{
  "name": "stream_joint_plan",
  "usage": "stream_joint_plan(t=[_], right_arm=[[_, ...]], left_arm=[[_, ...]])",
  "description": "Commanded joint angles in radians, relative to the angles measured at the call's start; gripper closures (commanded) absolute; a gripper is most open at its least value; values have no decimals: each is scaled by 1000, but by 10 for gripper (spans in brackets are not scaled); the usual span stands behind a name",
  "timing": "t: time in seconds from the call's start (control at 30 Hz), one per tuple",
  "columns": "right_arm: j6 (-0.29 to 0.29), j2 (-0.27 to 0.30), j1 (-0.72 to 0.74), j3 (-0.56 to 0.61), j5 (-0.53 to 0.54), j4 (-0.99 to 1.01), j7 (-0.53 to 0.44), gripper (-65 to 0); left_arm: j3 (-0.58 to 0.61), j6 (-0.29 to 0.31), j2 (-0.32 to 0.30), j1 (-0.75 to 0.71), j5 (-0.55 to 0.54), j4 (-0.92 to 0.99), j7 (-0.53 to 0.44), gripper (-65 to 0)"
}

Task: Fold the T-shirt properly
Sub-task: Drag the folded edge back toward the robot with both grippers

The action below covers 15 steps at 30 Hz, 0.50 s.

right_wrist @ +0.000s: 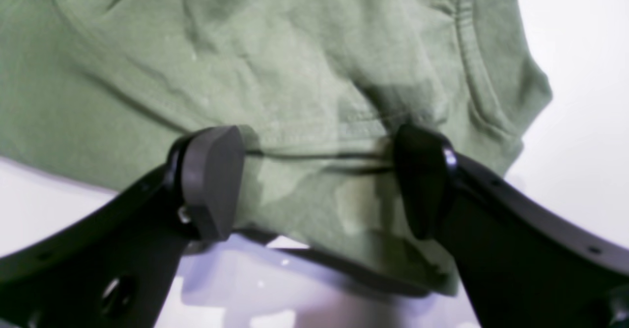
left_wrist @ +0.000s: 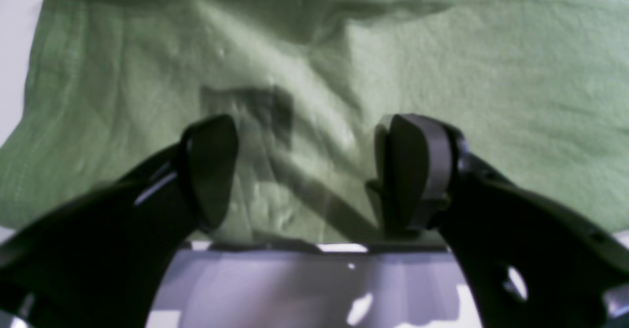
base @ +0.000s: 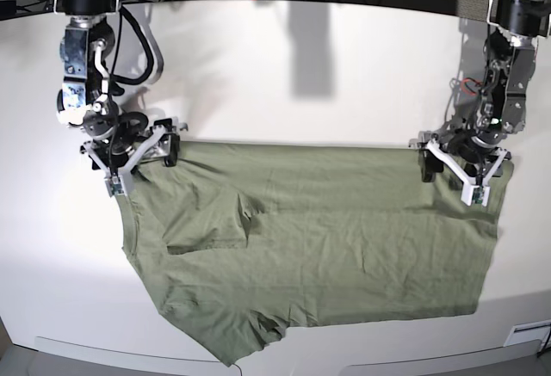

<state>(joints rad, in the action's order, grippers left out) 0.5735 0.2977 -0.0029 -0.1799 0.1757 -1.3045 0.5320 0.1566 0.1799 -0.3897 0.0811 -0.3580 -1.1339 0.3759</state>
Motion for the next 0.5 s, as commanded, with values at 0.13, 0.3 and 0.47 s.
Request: stream_joint_plan(t=[0.13,0.3,0.47], right_arm=[[-5,16,-36,-3,15,-42,38,-475],[-3,16,-74,-3,10,-96,70,-475],[4,19,-123,-3,8,-150,94,-475]], left_arm=[[-23,-7,-7,-97,17,-7,178,-455],[-112,-7,-7,-165,17,-86,178,-455],[-187,-7,-7,-234,16,-174,178,-455]])
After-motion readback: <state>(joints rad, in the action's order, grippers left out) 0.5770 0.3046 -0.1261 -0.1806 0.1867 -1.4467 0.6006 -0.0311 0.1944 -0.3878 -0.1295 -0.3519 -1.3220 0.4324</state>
